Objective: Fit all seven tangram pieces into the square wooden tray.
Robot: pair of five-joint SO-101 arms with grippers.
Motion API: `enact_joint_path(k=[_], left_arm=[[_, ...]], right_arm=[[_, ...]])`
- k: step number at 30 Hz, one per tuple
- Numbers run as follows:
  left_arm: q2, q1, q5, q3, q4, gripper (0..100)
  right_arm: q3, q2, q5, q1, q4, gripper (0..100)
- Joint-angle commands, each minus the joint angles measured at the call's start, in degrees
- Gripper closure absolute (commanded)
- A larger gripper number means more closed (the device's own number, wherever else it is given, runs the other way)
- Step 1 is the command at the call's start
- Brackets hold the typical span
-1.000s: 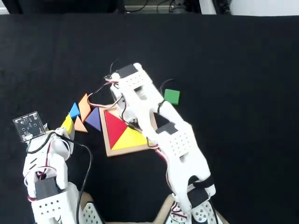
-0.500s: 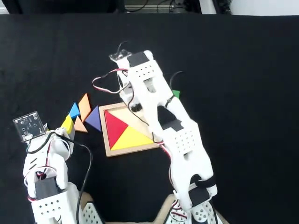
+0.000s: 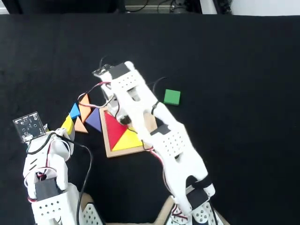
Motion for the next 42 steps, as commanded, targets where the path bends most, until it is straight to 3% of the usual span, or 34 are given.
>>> enact_joint_path(k=[1,9,16,20,23,25,29,33,42], left_arm=[[-0.18,-0.75,0.35,0.66,-1.14,74],[-0.18,-0.75,0.35,0.66,-1.14,74],[-0.18,-0.75,0.35,0.75,-1.14,74],[-0.18,-0.75,0.35,0.75,-1.14,74],[-0.18,-0.75,0.35,0.75,-1.14,74],[-0.18,-0.75,0.35,0.75,-1.41,74],[-0.18,-0.75,0.35,0.84,-1.93,74],[-0.18,-0.66,0.35,0.84,-1.93,74],[-0.18,-0.66,0.35,0.84,-1.58,74]], right_arm=[[-2.15,-2.07,0.00,-0.79,1.58,98.8],[-8.31,-2.42,0.18,5.89,-0.53,98.8],[-13.41,0.40,12.57,6.95,0.79,97.7],[-16.84,0.40,30.24,9.76,2.02,81.2],[-16.40,0.66,37.19,10.37,1.93,64.7],[-14.37,0.48,40.70,10.29,2.02,58.7],[-11.21,0.40,45.71,9.76,2.02,63.9],[-10.86,0.40,46.07,8.18,1.93,74.0],[-11.12,1.63,49.85,6.86,1.23,74.3]])
